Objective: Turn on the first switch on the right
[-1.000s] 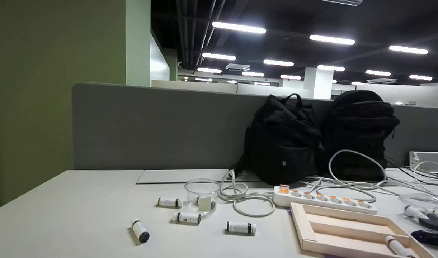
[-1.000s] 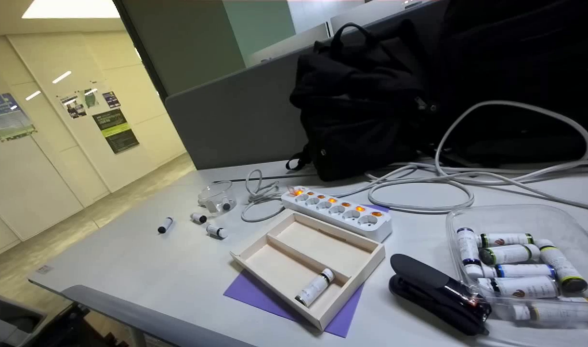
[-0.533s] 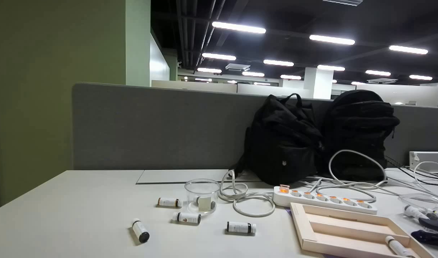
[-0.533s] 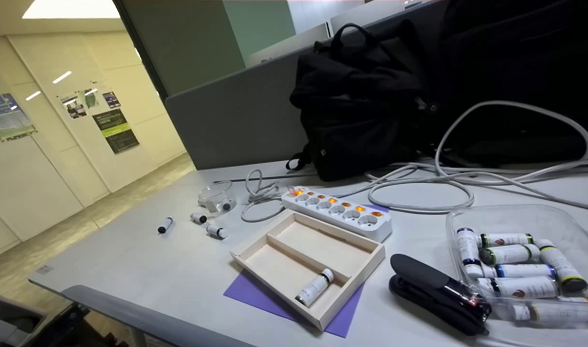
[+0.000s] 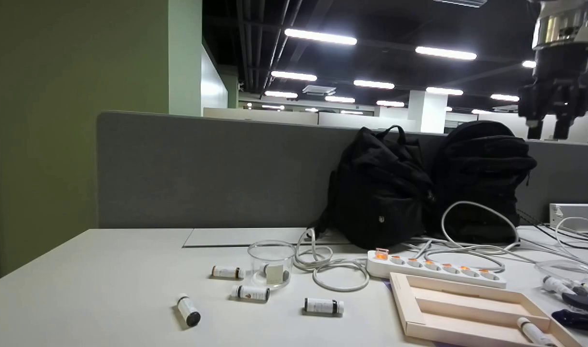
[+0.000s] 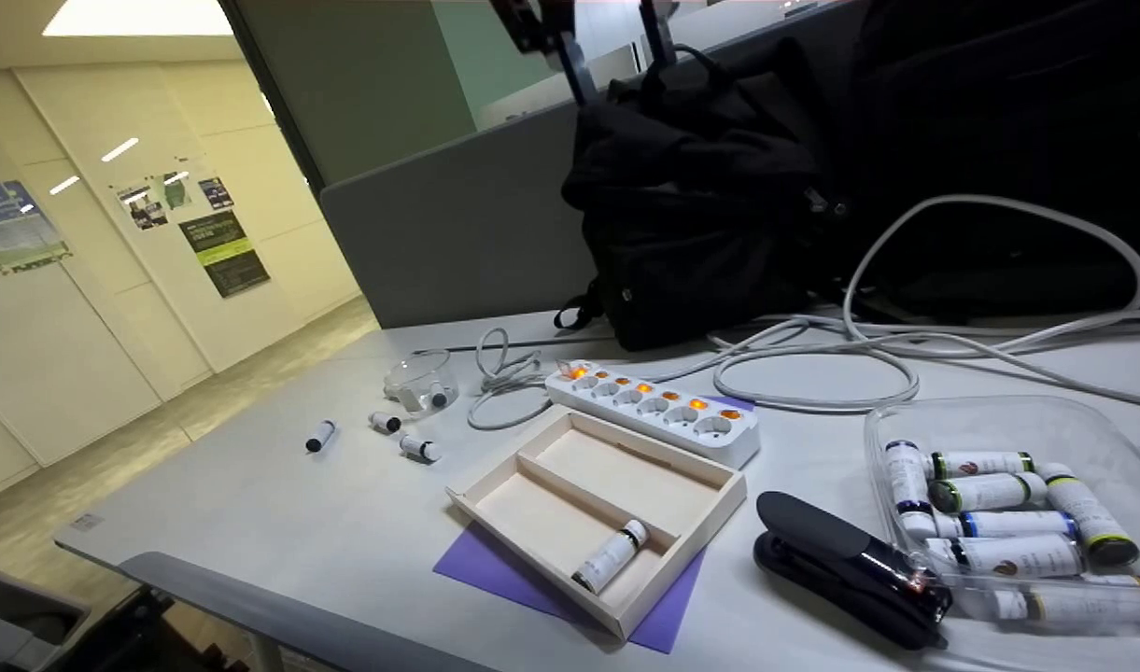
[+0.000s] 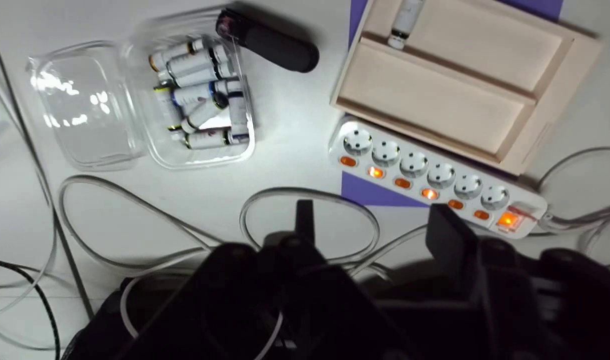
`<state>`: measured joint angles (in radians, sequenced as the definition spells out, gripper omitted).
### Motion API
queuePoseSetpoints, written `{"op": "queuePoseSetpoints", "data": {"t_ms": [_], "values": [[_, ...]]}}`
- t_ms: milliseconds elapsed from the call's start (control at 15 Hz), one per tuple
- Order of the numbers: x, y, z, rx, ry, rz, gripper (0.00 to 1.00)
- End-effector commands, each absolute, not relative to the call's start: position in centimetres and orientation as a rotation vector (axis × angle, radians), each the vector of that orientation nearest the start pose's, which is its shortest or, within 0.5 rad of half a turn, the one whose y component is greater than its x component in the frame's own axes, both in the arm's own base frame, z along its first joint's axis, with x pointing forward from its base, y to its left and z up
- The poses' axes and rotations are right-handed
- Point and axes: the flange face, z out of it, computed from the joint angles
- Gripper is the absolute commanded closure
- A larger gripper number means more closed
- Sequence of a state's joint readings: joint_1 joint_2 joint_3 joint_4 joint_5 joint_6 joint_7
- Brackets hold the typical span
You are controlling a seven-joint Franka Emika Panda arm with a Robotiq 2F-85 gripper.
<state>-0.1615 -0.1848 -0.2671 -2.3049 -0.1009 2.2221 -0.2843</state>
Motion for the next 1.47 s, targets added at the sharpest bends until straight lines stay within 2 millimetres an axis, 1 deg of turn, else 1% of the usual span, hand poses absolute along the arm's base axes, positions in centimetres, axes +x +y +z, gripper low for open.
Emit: {"op": "queuePoseSetpoints", "data": {"t_ms": [0, 133, 200, 267, 333, 400, 467, 533, 600, 800, 867, 1067, 1400], "values": [[49.1, -20.6, 38.2, -3.141, 0.259, -0.239, 0.69], [51.2, -19.8, 35.7, -3.091, 0.287, -0.275, 0.81], [52.0, -19.1, 34.1, -3.069, 0.297, -0.251, 0.89], [52.8, -18.7, 32.4, -3.086, 0.322, -0.189, 0.95], [53.2, -18.3, 31.4, -3.084, 0.274, -0.051, 0.99], [51.3, -18.4, 32.5, -3.09, 0.257, -0.161, 0.85], [51.9, -18.0, 31.3, -3.085, 0.244, -0.103, 0.91], [52.4, -17.9, 30.6, -3.085, 0.237, -0.077, 0.98], [52.7, -17.9, 30.3, -3.085, 0.234, -0.063, 0.99], [52.9, -18.1, 30.5, -3.085, 0.236, -0.064, 1.0], [53.0, -18.2, 28.8, -3.094, 0.238, -0.034, 1.0], [53.3, -18.6, 25.6, -3.102, 0.271, -0.031, 1.0], [53.4, -19.2, 20.4, -3.096, 0.289, -0.082, 1.0]]}}
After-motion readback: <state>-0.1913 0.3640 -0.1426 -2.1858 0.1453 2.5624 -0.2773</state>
